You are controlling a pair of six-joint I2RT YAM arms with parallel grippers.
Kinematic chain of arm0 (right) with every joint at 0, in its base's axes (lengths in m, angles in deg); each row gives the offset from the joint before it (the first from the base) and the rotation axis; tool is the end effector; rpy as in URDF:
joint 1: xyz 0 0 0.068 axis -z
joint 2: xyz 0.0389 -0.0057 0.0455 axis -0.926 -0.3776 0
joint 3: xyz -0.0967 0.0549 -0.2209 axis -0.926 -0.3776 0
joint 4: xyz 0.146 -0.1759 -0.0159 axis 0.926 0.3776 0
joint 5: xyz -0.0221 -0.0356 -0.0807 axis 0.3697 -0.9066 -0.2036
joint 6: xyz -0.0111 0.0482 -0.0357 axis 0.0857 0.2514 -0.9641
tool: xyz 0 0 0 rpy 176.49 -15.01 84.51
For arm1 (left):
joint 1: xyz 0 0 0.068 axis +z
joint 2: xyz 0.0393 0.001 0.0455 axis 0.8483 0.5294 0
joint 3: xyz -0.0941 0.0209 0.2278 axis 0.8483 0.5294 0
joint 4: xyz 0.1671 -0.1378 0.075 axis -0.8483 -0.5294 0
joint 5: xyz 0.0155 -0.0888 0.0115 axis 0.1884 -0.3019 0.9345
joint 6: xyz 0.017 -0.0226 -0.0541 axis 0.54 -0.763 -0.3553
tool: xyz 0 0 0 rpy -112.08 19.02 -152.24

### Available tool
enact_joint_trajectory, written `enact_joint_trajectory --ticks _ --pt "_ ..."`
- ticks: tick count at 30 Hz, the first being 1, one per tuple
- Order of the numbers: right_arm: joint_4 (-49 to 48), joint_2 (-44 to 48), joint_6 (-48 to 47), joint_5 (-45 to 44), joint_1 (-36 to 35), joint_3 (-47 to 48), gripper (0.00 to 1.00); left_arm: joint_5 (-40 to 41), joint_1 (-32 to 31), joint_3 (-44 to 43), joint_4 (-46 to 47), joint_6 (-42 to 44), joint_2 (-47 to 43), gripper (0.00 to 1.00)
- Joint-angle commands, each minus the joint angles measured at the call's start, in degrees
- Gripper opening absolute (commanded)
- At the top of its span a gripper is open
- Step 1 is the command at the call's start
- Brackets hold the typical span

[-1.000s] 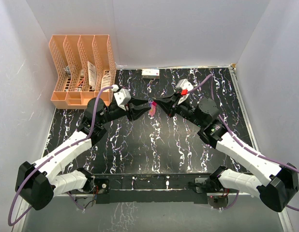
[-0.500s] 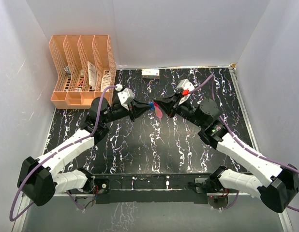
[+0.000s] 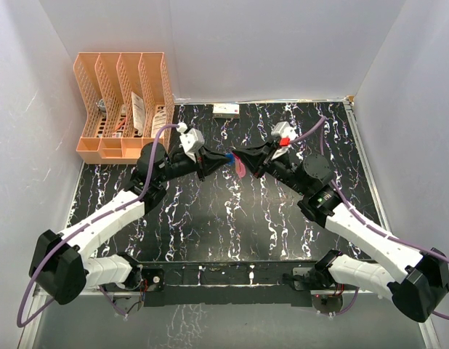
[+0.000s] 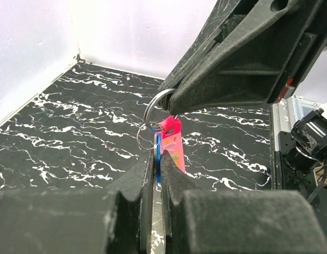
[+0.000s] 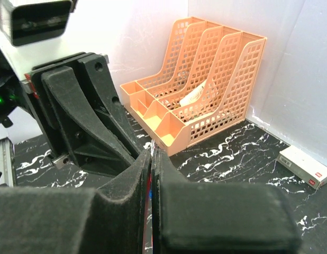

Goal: Put the keys on the keyring

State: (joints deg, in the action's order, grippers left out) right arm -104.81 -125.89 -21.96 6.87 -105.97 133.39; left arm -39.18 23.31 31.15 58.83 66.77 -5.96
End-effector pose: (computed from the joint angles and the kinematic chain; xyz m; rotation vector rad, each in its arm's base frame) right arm 0.1696 0.1500 0.3480 -0.6484 1.2922 0.8286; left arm 0.1943 -0.1673 0.3380 0.8916 1.1601 -0.9789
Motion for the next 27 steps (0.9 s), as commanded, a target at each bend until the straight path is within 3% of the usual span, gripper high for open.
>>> enact_joint_trajectory --ticks 1,16,27 --pt "-10.16 1.23 2.39 -1.3 -0.16 -1.74 0.0 -4.67 -0.35 -3.57 2.07 -2.76 1.67 0.0" --pt "-22.46 1.32 2.67 -1.96 -0.11 -6.74 0.0 -14.55 -0.43 -7.1 9.28 -12.57 7.01 0.0" --pt "-26.53 0.86 2.98 -2.17 -0.09 -7.49 0.0 -16.51 -0.52 -7.95 10.92 -15.38 8.76 0.0"
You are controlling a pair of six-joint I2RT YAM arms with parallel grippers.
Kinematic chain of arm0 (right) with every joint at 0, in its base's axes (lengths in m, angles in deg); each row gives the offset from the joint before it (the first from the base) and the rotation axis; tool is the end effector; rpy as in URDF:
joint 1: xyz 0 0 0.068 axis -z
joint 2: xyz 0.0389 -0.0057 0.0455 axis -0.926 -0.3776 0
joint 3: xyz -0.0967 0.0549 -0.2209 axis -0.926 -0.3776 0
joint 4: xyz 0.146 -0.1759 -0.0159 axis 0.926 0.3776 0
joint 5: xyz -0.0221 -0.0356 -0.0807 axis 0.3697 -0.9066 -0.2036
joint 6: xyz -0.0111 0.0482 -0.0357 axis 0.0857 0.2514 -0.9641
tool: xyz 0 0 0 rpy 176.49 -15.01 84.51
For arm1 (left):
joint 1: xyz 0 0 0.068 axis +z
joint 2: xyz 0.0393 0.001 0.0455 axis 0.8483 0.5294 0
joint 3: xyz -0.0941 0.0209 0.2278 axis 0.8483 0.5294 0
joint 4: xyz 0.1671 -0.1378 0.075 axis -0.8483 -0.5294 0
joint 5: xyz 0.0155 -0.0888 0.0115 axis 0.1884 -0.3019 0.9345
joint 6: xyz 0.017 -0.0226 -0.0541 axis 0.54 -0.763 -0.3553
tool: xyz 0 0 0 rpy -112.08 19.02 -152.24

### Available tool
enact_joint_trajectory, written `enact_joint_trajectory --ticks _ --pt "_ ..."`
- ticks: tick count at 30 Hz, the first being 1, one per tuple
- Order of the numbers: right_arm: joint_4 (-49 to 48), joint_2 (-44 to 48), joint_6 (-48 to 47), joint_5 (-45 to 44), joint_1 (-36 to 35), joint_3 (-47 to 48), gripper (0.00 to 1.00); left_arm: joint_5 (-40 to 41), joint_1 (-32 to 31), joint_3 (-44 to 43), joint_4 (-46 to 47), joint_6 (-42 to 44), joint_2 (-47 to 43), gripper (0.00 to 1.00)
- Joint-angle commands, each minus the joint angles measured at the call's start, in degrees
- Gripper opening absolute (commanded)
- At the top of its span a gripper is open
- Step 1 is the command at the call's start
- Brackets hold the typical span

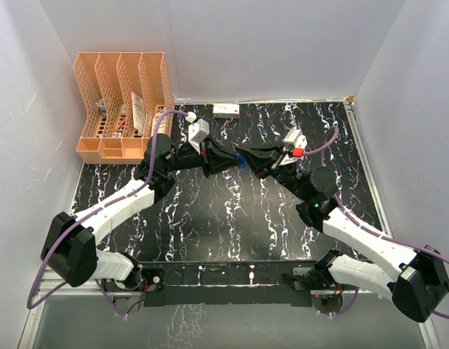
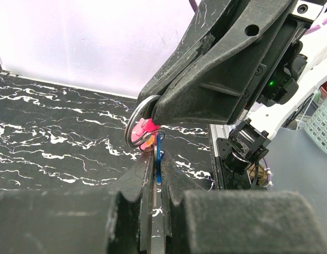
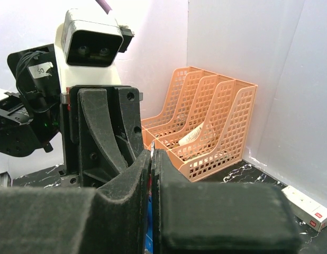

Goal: Put the keys on the keyring

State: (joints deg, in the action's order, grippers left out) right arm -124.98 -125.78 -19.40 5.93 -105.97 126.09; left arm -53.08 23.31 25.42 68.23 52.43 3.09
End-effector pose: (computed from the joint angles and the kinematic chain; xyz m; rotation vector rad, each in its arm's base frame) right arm 0.1637 0.1444 0.3459 -0.5600 1.0845 0.8639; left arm 0.2093 -0.1875 0.3459 0.9827 1.1193 -1.3000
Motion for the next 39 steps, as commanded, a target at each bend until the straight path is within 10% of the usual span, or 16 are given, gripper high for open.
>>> enact_joint_trajectory --ticks 1,14,30,39 --pt "-6.37 0.9 0.44 -1.45 -0.15 -0.27 0.0 -2.4 -0.55 -2.21 0.94 -0.9 -0.36 0.0" --pt "-7.71 1.65 0.41 -3.57 -0.17 -1.26 0.0 -0.25 -0.52 -0.85 -3.75 1.71 -1.87 0.29" --pt "-8.4 4.31 1.42 -4.7 -0.07 -4.65 0.0 20.87 -0.52 11.53 3.52 5.42 -16.38 0.52" --pt "-4.12 4.77 1.26 -1.35 -0.04 -4.35 0.0 18.57 -0.54 9.12 4.61 6.63 -13.08 0.51"
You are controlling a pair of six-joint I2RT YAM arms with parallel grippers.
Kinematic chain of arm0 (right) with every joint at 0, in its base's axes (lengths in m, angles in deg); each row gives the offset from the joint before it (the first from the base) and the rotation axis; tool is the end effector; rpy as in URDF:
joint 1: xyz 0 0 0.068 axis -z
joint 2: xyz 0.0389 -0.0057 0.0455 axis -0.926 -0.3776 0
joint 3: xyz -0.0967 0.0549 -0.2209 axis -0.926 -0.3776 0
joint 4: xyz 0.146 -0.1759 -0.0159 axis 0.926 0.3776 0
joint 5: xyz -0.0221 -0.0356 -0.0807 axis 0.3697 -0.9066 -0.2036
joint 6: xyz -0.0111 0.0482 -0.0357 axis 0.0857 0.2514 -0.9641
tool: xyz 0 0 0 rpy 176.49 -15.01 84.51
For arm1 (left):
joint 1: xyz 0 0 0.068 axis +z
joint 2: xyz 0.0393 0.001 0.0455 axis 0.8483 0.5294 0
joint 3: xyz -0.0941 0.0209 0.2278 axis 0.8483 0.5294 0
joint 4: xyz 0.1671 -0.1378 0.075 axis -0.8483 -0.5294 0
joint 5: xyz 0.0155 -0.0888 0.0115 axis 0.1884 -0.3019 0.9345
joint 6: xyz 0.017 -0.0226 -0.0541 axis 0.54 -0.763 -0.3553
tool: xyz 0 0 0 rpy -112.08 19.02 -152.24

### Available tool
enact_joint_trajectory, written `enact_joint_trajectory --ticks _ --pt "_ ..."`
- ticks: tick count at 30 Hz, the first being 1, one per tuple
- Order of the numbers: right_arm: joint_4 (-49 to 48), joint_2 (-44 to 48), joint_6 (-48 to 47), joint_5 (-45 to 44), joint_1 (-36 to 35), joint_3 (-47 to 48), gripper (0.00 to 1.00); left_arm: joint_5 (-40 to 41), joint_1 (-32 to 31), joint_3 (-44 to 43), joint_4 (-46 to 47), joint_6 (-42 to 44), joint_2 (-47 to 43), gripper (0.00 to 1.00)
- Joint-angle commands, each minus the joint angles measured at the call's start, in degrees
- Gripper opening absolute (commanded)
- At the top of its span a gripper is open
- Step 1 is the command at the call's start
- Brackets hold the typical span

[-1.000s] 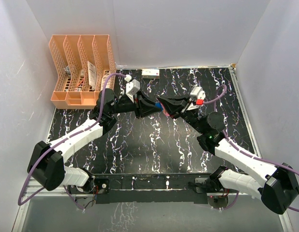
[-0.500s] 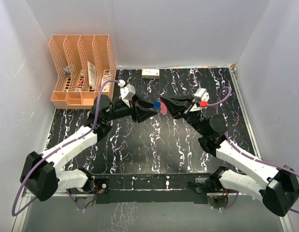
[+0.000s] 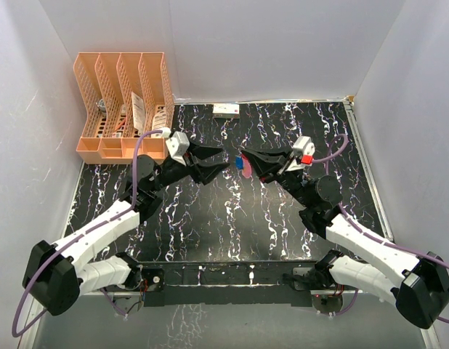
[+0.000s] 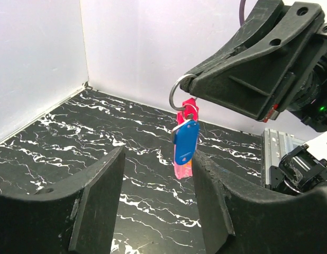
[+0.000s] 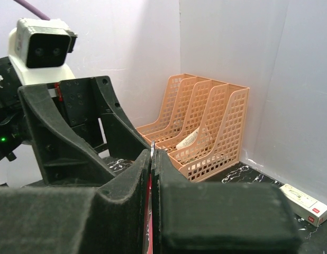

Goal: Put the keys on the keyring

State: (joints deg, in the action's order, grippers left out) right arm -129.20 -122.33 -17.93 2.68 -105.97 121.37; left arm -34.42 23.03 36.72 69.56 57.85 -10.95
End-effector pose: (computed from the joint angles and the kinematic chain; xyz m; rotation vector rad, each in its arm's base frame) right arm 0.1541 0.1337 0.3387 -0.4851 1.0549 0.8577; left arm 0.1764 -0.1525 0.3466 0.7263 1.0782 -1.0406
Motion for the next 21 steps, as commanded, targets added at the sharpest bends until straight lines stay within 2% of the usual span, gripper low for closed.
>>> enact_joint_trajectory --ticks 1,9,21 --pt "0.9 1.38 -0.2 2.43 -0.08 0.55 0.0 -0.07 -0.2 -2.44 2.89 1.56 1.15 0.51" --pt "4.84 1.21 -0.41 5.78 -0.07 0.78 0.0 -1.76 -0.22 -3.34 4.03 2.83 1.91 0.48" --pt "5.2 0.5 -0.35 6.97 -0.05 0.74 0.0 -10.24 -0.28 -6.66 4.09 1.34 6.61 0.23"
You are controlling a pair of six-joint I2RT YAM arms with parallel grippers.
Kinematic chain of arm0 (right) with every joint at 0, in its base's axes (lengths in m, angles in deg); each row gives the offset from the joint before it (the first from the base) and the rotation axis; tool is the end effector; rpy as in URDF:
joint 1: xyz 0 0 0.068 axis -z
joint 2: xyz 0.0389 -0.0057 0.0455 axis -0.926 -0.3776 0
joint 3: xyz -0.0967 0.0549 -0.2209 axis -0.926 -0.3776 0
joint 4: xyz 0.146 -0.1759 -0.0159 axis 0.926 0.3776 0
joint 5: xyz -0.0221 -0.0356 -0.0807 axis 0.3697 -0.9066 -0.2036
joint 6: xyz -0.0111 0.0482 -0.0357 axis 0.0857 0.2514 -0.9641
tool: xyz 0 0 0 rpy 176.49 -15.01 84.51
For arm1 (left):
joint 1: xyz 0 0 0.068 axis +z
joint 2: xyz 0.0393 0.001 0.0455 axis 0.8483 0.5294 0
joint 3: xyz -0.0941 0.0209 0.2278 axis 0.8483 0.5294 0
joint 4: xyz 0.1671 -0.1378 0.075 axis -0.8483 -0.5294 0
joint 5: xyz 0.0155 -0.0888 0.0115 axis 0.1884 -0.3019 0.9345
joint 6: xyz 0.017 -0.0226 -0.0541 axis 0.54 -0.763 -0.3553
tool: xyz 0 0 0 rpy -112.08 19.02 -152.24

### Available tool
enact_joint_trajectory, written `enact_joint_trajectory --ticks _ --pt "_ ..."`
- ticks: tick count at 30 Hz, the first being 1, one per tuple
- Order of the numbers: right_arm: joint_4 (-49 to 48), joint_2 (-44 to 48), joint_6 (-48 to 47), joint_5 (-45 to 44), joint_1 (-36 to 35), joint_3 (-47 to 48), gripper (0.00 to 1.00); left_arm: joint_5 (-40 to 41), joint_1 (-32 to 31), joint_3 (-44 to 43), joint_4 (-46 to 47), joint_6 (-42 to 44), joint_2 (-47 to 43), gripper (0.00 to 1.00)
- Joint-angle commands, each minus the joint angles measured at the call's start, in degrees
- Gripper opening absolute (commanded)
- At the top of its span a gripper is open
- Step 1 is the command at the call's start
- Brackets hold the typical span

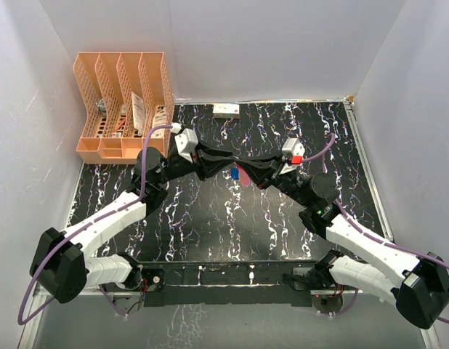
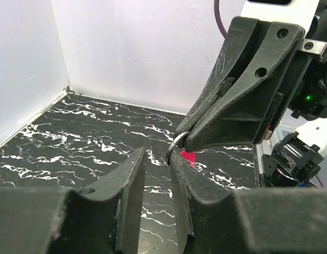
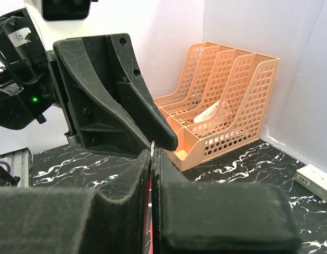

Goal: Put the keys on the keyring

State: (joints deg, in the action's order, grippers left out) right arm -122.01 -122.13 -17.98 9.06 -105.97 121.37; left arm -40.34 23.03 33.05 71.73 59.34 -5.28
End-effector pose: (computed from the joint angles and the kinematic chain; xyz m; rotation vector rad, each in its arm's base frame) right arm 0.1540 0.1398 0.3253 -0.6100 1.1520 0.9149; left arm 0.1889 -0.1659 0.3480 0.8322 1.0349 -1.0724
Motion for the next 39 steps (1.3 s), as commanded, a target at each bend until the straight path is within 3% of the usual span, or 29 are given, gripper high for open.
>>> enact_joint_trajectory --ticks 1,7,13,20,22,26,33,39 --pt "-2.08 0.29 -0.31 0.59 -0.03 0.79 0.0 -4.81 -0.25 -3.41 1.39 -0.2 1.3 0.23" --pt "-2.56 -0.4 -0.4 0.82 -0.08 1.21 0.0 -5.39 -0.24 -4.08 -0.19 0.19 1.96 0.2" --pt "-2.97 -1.12 -0.17 0.89 -0.03 1.24 0.0 -4.87 -0.24 -4.45 -1.54 0.62 1.68 0.0" --pt "1.53 -1.22 -1.83 -0.15 -0.06 2.88 0.01 -3.66 -0.24 -6.53 -8.68 3.3 0.81 0.0" --pt "3.22 -0.78 -2.52 -0.93 -0.02 3.2 0.15 -2.75 -0.24 -6.75 -11.02 4.4 0.25 0.0" --pt "7.2 0.35 -3.88 -2.84 -0.04 4.39 0.31 -0.25 -0.23 -8.87 -19.01 8.01 -0.49 0.0" --pt "16.32 3.85 -8.75 -6.23 -0.06 7.48 0.37 2.27 -0.24 -12.17 -32.21 13.69 -0.34 0.0" --pt "31.69 2.83 -17.17 -6.07 0.01 16.4 0.4 0.45 -0.24 -16.88 -45.3 22.28 0.99 0.0"
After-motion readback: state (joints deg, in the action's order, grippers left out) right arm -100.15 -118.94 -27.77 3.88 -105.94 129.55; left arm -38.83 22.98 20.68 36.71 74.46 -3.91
